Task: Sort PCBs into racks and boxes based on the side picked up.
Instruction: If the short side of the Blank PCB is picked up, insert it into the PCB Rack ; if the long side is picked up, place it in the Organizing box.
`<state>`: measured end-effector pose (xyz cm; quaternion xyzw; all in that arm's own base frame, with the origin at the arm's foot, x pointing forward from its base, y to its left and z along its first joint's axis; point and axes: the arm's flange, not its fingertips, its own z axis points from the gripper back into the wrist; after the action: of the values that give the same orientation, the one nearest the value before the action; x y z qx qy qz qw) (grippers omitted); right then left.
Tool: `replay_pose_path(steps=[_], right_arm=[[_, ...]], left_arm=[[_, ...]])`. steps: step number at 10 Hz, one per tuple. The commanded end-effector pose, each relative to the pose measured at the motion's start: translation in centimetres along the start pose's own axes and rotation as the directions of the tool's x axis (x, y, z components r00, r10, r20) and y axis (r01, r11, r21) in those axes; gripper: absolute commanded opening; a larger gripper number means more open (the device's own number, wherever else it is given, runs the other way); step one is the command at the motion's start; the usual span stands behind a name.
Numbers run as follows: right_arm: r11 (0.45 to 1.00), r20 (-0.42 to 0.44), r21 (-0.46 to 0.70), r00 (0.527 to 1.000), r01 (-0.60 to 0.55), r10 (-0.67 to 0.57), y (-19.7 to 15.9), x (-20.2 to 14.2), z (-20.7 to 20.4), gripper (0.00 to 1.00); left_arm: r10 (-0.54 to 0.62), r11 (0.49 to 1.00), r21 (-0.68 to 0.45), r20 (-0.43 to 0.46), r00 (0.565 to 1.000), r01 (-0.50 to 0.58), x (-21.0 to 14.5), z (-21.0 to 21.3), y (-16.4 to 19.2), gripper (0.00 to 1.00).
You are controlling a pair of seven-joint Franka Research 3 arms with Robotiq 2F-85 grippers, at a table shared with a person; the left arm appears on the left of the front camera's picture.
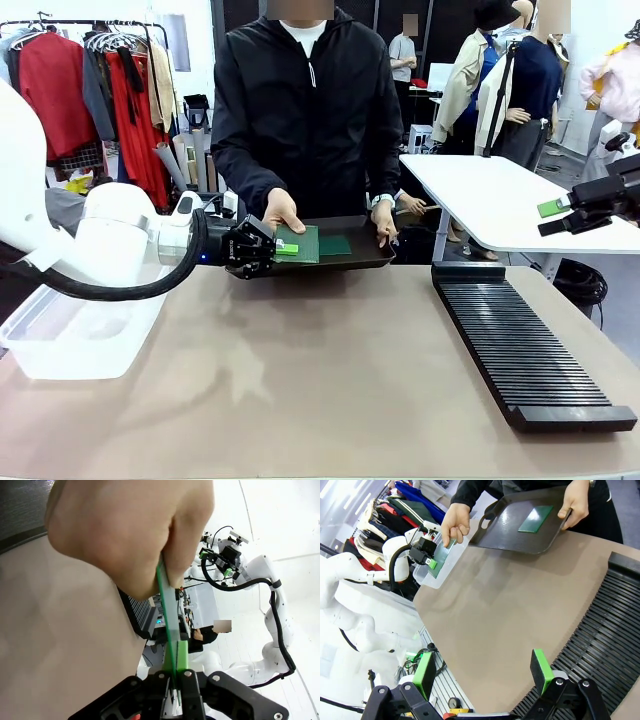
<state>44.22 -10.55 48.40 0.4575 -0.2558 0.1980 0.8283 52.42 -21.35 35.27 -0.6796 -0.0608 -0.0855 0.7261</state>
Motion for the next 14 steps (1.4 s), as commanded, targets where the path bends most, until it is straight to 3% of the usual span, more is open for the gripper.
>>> replay_pose_path(steps=[1, 14], right_arm=[[1.0, -0.001, 0.001, 1.0, -0.005, 0.005, 0.19, 0.1, -0.06, 1.0], [1.0, -0.001, 0.001, 1.0, -0.005, 0.005, 0.19, 0.1, -0.06, 1.0]], left_arm=[[0.003, 1.0, -0.003, 0.0, 1.0, -0.003, 0.03, -0.03, -0.06, 0.0], [0.0, 1.0, 0.0, 0.0, 1.0, 0.0, 0.0, 0.0, 0.0, 0.0]])
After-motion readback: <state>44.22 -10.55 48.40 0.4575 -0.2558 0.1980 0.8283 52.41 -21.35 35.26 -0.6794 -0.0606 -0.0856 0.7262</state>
